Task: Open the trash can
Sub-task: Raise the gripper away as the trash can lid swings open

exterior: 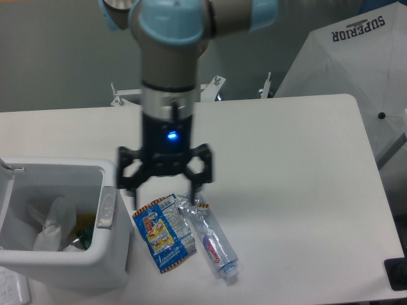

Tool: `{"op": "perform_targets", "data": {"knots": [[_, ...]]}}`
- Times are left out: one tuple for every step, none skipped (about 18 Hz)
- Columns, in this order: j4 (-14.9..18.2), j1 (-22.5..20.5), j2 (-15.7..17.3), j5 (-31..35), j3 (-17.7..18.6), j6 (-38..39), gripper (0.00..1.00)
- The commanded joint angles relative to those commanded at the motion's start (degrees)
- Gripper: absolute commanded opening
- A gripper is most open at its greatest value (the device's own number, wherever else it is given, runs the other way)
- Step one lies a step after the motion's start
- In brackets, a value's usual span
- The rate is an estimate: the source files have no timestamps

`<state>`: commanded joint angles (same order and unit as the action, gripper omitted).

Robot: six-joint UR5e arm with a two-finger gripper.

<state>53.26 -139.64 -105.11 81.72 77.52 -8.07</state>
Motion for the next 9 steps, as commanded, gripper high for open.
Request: {"op": "perform_targets", "data": {"knots": [[-0.3, -0.9, -0.3, 2.5, -0.1, -1.4, 1.00], [-0.4, -1.7, -0.7, 5.3, 0.2, -3.0, 1.00], [-0.4, -2.5, -1.4, 8.2, 0.3, -5.0, 1.00], [-0.3, -3.3, -2.2, 10.7, 0.5, -7.6, 1.00], [0.3, -4.2, -2.4, 12.7, 0.9, -10.8, 1.00], [0.5, -4.8, -2.4, 14.0, 1.4, -14.0, 1.00], [0.5, -5.3, -2.4, 14.5, 1.7, -16.7, 1.00], [0.6, -5.7, -2.3, 14.6, 1.7, -18.8, 1.00], [0.6, -6.1, -2.2, 14.6, 1.7, -19.6, 1.00]]}}
